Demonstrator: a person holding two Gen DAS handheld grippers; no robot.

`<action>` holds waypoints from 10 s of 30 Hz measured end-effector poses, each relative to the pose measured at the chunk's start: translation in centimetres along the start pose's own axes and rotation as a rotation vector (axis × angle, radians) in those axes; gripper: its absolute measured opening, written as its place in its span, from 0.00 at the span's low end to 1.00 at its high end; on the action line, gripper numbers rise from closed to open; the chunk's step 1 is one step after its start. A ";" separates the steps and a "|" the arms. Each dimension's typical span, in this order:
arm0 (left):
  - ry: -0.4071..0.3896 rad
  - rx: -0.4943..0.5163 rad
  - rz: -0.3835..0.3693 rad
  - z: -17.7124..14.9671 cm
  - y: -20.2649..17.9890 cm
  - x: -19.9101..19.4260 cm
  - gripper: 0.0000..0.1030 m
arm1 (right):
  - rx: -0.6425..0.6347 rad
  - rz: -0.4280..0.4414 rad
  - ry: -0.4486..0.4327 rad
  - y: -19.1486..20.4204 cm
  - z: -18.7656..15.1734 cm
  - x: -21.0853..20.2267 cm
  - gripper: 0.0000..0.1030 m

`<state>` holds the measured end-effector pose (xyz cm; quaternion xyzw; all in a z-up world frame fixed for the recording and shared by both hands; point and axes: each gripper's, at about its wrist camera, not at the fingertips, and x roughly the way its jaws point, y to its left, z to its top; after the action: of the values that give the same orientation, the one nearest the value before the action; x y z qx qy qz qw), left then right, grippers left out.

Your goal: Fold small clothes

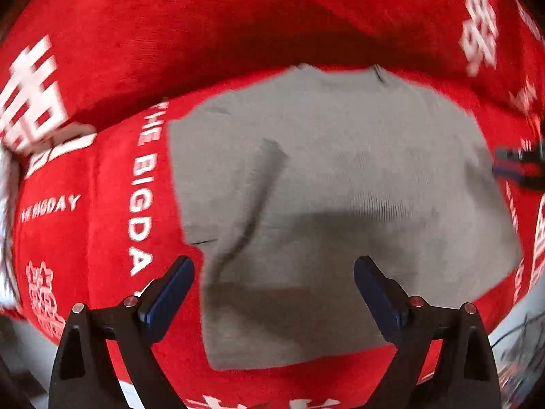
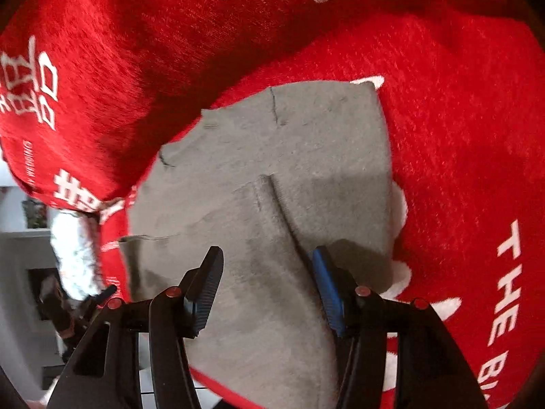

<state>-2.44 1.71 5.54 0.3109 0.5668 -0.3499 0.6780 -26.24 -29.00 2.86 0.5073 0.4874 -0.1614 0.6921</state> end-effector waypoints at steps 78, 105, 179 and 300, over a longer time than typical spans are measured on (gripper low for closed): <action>-0.011 -0.237 -0.066 7.7 12.3 4.3 0.55 | 0.164 -0.041 0.030 -5.4 -3.1 -3.3 0.47; -0.003 -0.289 0.012 2.7 10.3 3.4 0.55 | 0.027 -0.214 -0.066 -0.4 -4.8 -4.3 0.06; 0.096 -0.233 0.063 1.2 5.6 1.5 0.94 | -0.251 -0.445 0.018 12.4 -8.2 2.4 0.82; 0.019 -0.288 -0.628 12.4 3.6 -0.1 0.15 | 0.062 0.182 0.066 8.4 -1.8 6.5 0.12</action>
<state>7.34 -6.41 7.75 0.0253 0.6846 -0.4550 0.5689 -18.07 -22.03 2.01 0.5756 0.4568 -0.0959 0.6715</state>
